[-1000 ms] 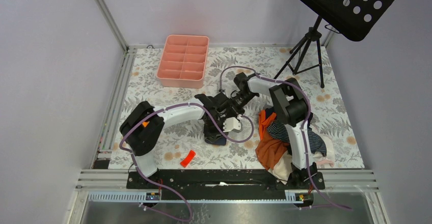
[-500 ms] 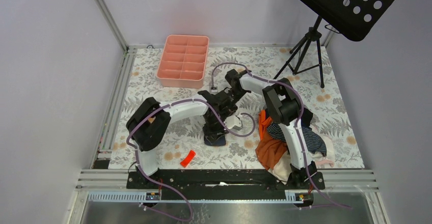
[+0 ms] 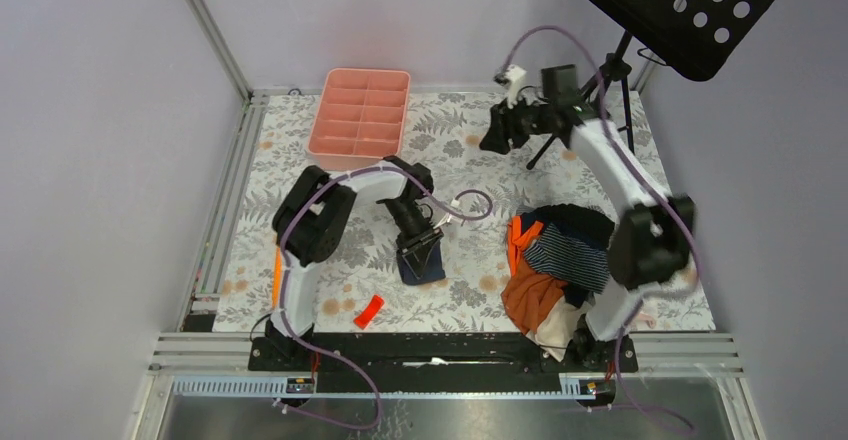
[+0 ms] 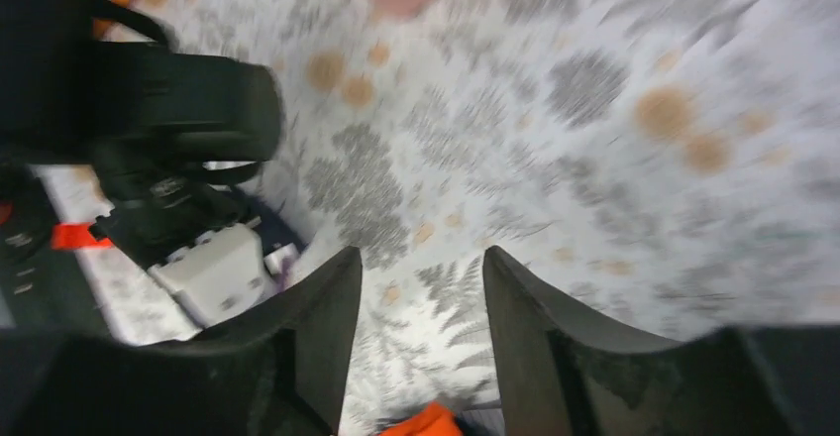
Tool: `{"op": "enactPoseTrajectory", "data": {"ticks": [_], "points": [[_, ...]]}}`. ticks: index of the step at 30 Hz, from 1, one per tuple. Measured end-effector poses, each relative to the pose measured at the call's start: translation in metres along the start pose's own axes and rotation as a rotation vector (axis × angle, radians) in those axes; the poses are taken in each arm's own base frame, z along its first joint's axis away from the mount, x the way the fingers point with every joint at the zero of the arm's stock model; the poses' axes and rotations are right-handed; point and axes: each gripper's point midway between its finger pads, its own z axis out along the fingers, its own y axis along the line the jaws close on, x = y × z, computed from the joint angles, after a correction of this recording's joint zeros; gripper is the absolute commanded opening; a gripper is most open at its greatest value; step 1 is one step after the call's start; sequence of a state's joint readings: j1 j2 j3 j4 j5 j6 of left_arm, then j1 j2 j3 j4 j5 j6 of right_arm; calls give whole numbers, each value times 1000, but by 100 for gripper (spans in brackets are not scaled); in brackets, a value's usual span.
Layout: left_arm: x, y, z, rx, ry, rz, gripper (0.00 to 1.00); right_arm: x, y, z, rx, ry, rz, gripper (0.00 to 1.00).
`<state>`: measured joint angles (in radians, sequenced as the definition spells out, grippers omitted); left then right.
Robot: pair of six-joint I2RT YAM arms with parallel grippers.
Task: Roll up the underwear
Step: Roll the underwear to the center of the board.
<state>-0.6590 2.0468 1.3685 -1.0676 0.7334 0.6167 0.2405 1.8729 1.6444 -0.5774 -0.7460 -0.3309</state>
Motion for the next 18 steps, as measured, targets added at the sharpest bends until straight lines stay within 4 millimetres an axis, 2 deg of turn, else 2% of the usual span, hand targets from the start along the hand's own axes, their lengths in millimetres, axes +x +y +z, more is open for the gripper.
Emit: {"op": "enactPoseTrajectory", "data": {"ticks": [2, 3, 6, 8, 9, 10, 12, 15, 18], "points": [[-2, 0, 0, 93, -11, -84, 0, -28, 16, -40, 113, -152, -123, 63], [-2, 0, 1, 137, -20, -125, 1, -42, 30, -62, 164, -241, -194, 64], [-3, -1, 2, 237, -40, -213, 3, -63, 69, -103, 233, -428, -350, 59], [-3, -1, 2, 280, -47, -252, 4, -58, 92, -112, 232, -467, -431, 53], [-3, -2, 4, 298, -47, -266, 4, -51, 104, -109, 216, -460, -474, 49], [-3, -4, 5, 319, -46, -282, 4, -42, 116, -102, 188, -440, -514, 47], [-2, -7, 8, 358, -44, -311, 4, -6, 147, -70, 77, -343, -592, 42], [-2, -9, 10, 384, -44, -334, 4, 75, 180, -26, -95, -142, -656, 41], [-2, -9, 10, 386, -39, -339, 5, 155, 196, -4, -221, 39, -702, 53]]}}
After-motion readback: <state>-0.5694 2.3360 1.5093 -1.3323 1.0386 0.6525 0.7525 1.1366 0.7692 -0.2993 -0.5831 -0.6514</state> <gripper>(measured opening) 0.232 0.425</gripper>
